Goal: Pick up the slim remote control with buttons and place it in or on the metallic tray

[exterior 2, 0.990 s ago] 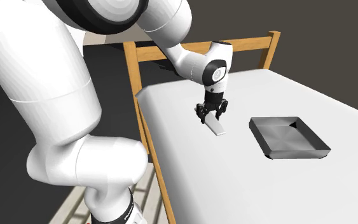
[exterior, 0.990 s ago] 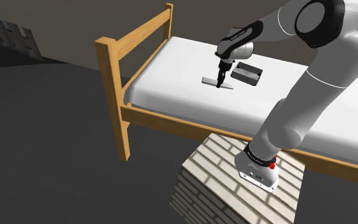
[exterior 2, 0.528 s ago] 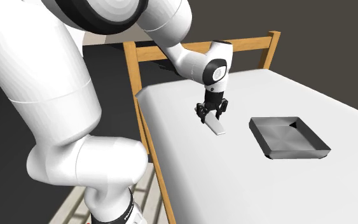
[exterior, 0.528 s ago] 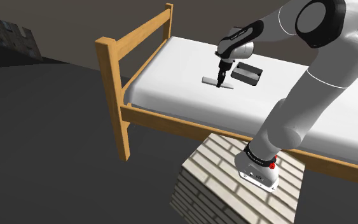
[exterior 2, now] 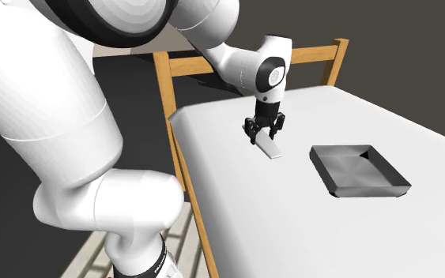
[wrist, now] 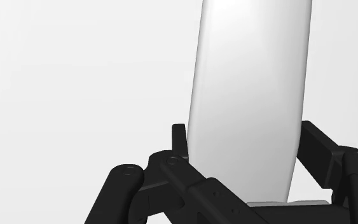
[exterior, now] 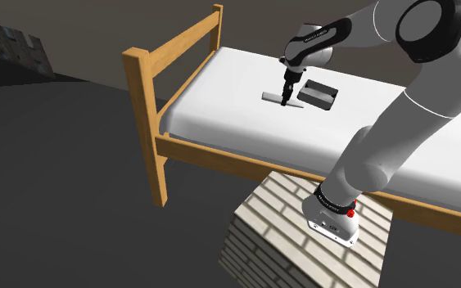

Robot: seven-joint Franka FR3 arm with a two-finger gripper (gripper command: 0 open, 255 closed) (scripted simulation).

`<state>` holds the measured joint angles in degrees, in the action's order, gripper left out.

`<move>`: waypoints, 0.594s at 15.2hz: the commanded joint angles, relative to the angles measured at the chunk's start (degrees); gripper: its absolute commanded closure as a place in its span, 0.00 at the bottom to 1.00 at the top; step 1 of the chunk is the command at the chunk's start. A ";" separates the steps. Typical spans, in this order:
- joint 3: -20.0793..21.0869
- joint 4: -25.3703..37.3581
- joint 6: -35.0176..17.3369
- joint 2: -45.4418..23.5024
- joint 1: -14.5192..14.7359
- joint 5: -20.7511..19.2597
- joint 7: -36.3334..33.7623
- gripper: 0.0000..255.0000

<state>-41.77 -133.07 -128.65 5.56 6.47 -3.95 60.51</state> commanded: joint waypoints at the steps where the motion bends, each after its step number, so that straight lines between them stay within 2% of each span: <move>1: 0.19 0.73 1.66 1.17 -0.14 -0.88 -0.56 1.00; 9: 1.37 4.20 8.15 4.88 -0.43 -3.18 -2.45 1.00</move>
<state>-40.67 -129.22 -121.42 9.77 6.07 -6.72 58.48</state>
